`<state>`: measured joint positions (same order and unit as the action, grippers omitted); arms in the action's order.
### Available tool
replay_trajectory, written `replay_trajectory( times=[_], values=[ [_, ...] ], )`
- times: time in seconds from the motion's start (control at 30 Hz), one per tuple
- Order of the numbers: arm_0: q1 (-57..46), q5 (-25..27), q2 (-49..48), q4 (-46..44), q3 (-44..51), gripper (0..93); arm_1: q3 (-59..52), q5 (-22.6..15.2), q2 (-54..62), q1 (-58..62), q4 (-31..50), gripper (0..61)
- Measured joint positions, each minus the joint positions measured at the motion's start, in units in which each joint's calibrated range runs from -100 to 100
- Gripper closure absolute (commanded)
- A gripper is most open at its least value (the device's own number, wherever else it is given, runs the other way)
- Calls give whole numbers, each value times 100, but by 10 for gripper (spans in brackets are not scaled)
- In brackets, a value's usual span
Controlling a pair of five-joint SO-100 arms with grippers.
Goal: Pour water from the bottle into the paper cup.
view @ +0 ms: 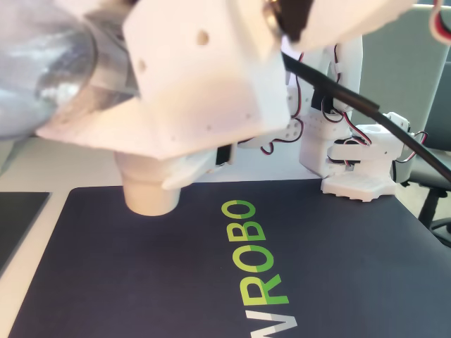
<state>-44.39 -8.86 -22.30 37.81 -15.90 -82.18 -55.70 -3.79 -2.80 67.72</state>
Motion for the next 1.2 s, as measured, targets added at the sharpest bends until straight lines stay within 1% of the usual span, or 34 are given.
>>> replay_trajectory(
  times=[0.07,0.13,0.27,0.37,0.57,0.8,1.2],
  values=[
    [0,-24,0,49,27,927,-180,0,17,-20,138,612],
    [9,-78,0,114,45,927,-594,0,26,-180,389,612],
    [0,-127,35,114,54,927,-846,-5,131,-549,584,612],
    [-139,-142,287,114,72,927,-864,-5,148,-859,689,612],
    [-463,-142,557,114,208,927,-882,24,174,-1239,689,612],
    [-500,-142,601,114,281,927,-882,24,261,-1259,681,612],
    [-500,-142,601,114,308,927,-882,39,453,-1259,349,612]
  ],
)
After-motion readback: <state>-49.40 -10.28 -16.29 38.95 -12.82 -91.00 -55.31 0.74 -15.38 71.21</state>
